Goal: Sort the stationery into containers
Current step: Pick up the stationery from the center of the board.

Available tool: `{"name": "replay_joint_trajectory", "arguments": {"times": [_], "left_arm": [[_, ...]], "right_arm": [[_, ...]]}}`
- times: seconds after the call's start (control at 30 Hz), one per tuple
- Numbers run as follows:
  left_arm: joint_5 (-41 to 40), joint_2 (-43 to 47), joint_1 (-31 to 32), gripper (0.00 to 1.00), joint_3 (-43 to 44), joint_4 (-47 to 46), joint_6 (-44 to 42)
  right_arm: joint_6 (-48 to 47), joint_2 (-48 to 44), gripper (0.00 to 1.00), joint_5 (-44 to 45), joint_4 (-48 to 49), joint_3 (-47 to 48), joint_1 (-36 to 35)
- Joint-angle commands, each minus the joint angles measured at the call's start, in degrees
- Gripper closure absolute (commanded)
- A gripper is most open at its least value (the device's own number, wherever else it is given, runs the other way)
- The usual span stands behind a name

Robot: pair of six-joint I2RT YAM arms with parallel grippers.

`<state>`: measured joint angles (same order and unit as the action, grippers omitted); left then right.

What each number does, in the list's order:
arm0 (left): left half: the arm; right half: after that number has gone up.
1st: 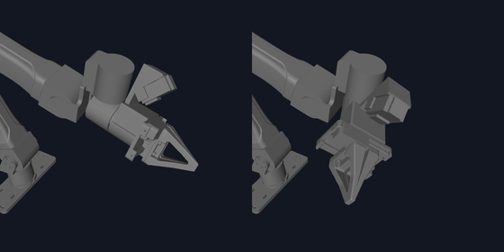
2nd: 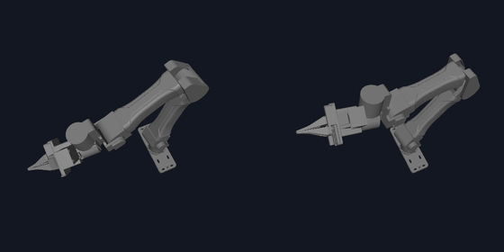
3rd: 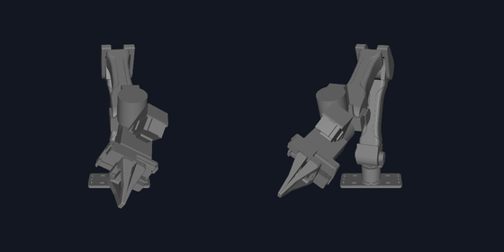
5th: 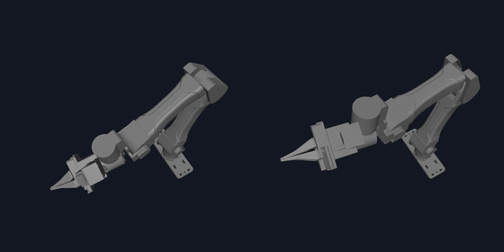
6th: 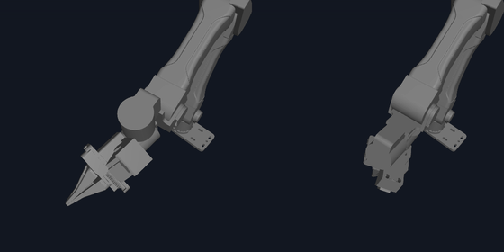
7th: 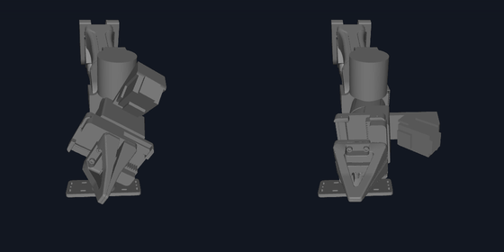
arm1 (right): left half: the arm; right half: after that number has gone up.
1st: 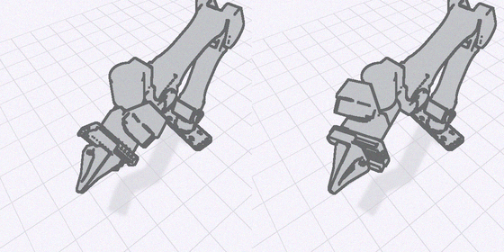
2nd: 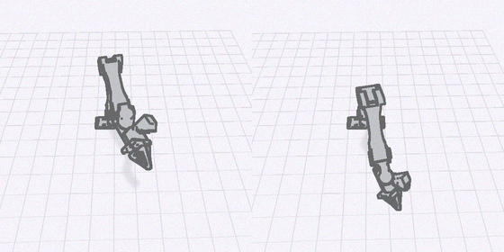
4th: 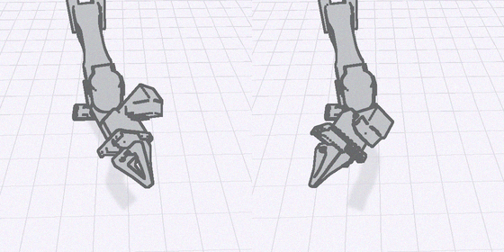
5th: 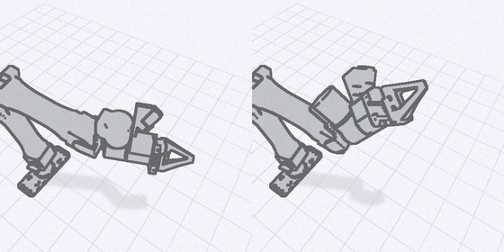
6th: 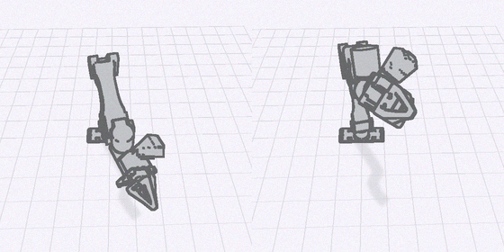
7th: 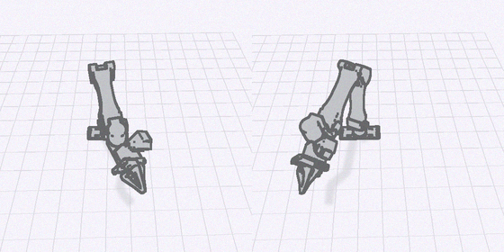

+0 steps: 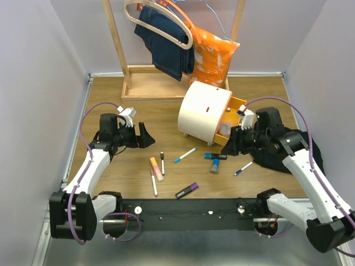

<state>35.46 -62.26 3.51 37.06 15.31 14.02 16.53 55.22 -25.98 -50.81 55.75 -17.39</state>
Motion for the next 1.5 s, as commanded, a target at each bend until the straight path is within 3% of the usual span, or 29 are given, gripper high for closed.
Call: {"name": "replay_joint_trajectory", "arguments": {"times": [0.0, 0.03, 0.13, 0.17, 0.2, 0.4, 0.6, 0.9, 1.47], "left_arm": [[2.59, 0.21, 0.36, 0.01, 0.56, -4.76, 0.74], [2.77, 0.47, 0.36, 0.01, 0.38, -5.02, 1.18], [3.38, 1.52, 0.36, 0.01, -0.06, -5.2, 1.1], [3.38, 1.96, 0.36, 0.01, -0.06, -4.77, 1.01], [3.38, 2.84, 0.36, 0.01, -0.06, -4.5, 0.83], [2.68, 7.23, 0.27, 0.01, -1.81, -2.22, -1.01], [2.59, 11.62, -0.08, 0.01, -4.01, -0.55, -1.45], [2.59, 14.71, -1.84, 0.01, -6.38, -1.07, -0.75], [2.59, 13.83, -2.98, 0.01, -7.44, -2.12, -0.22]], "right_arm": [[-26.86, 1.28, 0.39, -25.71, 3.54, 9.54, -6.24], [-28.91, 3.29, 0.36, -26.22, 4.04, 10.6, -7.39], [-59.86, 11.88, 0.33, -30.27, -13.82, 21.13, -10.9], [-77.88, 14.28, 0.32, -29.58, -25.37, 23.25, -12.13], [-83.54, 15.78, 0.32, -26.26, -28.79, 24.92, -13.71], [-113.37, 18.51, 0.31, -9.04, -28.04, 19.41, -21.61], [-120.67, 22.11, 0.3, -1.72, -24.86, 16.24, -27.69], [-126.75, 25.55, 0.32, 6.9, -22.06, 7.1, -29.98], [-122.8, 28.45, 0.37, 11.65, -4.05, -4.24, -30.6]]}}
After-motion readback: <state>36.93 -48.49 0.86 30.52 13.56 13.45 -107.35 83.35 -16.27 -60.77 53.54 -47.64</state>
